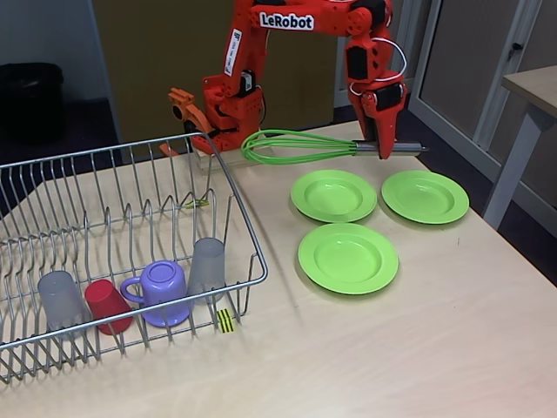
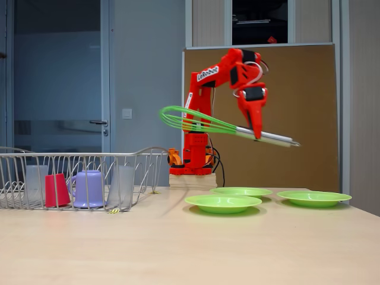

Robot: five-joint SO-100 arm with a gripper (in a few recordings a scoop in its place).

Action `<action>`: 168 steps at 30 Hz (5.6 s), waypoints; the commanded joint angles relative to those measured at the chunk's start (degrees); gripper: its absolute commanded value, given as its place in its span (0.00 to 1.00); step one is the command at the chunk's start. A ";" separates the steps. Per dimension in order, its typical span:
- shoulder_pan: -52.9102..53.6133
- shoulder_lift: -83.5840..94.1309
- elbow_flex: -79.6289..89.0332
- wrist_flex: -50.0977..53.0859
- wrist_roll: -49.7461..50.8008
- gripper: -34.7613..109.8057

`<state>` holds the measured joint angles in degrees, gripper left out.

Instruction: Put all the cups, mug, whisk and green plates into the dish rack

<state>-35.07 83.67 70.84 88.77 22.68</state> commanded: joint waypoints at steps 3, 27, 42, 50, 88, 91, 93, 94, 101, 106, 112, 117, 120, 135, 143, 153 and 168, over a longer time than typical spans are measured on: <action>10.90 12.22 2.20 6.15 -9.14 0.24; 59.59 17.58 14.94 -5.36 -52.47 0.24; 68.55 -4.57 -2.46 -5.62 -62.84 0.24; 69.35 -12.83 -4.22 -5.98 -63.54 0.24; 68.12 -30.59 -13.80 -3.87 -64.25 0.36; 67.94 -30.67 -13.80 -3.78 -64.16 0.36; 67.76 -30.50 -13.80 -3.52 -64.07 0.36; 67.59 -30.41 -13.89 -3.25 -63.90 0.37; 66.36 -28.21 -13.71 -2.55 -62.67 0.37; 64.16 -24.35 -14.59 -0.88 -61.70 0.37; 61.17 -18.28 -15.64 2.90 -60.12 0.36; 56.16 -11.25 -15.29 5.19 -58.27 0.35; 51.59 -6.06 -13.10 6.86 -54.32 0.34; 23.12 2.37 11.51 -7.29 -12.39 0.41; 18.90 1.32 22.41 -17.49 -4.83 0.45; 18.54 -1.76 31.29 -24.26 -14.85 0.43; 16.88 -2.20 39.29 -30.50 -31.73 0.48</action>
<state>-16.61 80.60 109.95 58.54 -6.33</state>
